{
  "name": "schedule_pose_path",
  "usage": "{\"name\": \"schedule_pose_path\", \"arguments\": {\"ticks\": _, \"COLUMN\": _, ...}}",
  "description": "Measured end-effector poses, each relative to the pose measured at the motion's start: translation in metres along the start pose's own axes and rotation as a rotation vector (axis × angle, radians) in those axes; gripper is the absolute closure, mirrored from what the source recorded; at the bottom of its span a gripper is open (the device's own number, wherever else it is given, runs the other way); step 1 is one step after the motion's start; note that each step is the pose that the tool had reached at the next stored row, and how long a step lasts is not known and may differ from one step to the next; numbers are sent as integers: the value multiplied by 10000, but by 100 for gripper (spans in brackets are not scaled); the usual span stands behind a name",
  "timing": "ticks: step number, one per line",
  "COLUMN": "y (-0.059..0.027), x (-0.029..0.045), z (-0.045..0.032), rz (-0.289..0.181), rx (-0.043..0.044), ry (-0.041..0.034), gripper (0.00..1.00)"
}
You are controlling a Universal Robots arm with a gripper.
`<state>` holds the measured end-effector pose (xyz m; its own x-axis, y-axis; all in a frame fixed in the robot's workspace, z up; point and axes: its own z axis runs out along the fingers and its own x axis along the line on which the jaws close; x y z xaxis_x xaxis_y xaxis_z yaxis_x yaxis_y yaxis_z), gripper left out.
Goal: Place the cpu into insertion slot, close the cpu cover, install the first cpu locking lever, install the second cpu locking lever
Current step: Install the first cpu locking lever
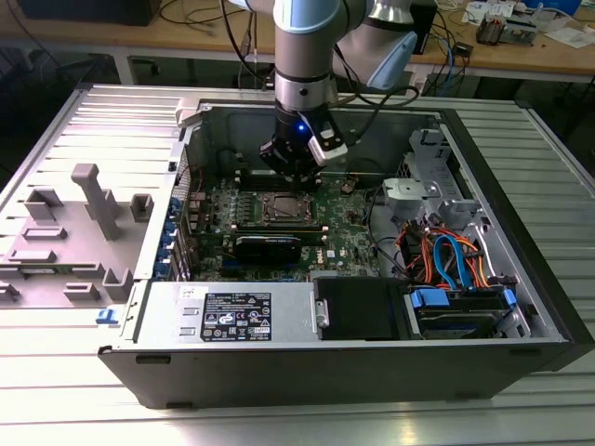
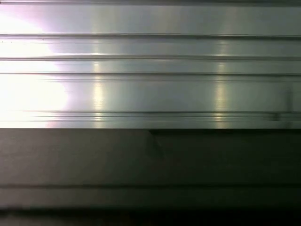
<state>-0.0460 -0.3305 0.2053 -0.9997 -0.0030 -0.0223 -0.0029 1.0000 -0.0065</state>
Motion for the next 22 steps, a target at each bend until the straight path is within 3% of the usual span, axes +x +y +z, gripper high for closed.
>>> {"name": "schedule_pose_path", "arguments": {"ticks": 22, "y": -4, "x": -15, "z": 0, "rz": 1, "rx": 19, "ry": 0, "gripper": 89}}
